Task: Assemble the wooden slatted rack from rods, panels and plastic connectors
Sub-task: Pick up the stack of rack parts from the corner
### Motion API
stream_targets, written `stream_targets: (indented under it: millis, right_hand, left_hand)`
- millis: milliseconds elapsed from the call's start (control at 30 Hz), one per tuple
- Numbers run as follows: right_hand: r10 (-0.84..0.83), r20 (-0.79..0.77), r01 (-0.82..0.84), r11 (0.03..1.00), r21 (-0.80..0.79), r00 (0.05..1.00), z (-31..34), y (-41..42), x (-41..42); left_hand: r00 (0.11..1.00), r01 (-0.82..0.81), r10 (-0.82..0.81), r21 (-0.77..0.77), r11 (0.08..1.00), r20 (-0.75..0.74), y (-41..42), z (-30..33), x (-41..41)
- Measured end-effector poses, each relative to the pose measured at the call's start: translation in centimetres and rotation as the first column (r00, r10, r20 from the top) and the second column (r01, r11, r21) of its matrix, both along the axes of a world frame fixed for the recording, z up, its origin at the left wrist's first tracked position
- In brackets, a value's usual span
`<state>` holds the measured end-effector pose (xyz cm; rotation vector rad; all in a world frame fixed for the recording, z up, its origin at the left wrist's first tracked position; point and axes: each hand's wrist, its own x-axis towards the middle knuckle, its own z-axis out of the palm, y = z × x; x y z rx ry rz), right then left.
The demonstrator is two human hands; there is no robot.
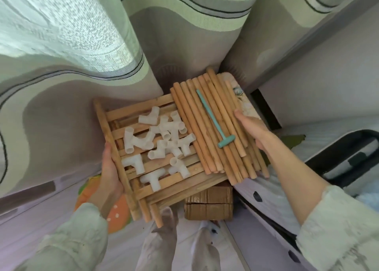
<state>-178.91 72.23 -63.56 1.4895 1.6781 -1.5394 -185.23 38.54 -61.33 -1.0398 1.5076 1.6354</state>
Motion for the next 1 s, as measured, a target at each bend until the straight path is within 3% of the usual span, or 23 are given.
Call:
stream_targets:
  millis: [167, 600, 800, 1000]
  right_hand:
    - [-0.081, -0.035, 0.083, 0.996, 0.046, 0.996, 0.7, -3.3, 0.8]
    - [-0.222, -0.085, 0.22, 0.975, -0.034, 0.971, 4.3, -12.4, 9.4]
    - [-0.377, -0.122, 0.372, 0.926, -0.062, 0.918, 7.7, -18.3, 18.3]
    - [-0.561, -0.113, 0.551, 0.827, -0.111, 0.82, 10.0, -25.8, 28.3]
  left_hand:
    - [0.999, 0.044, -0.044, -0.059, 0.997, 0.003, -2.7, 1.5, -0.8]
    - [0.966, 0.258, -0.259, -0.041, 0.965, -0.014, -9.0, 5.7, -0.5]
    - [0.897, 0.433, -0.435, -0.045, 0.9, -0.075, -11.7, 7.6, 2.4]
    - [0.767, 0.638, -0.637, -0.007, 0.77, -0.079, -13.1, 10.0, 5.9]
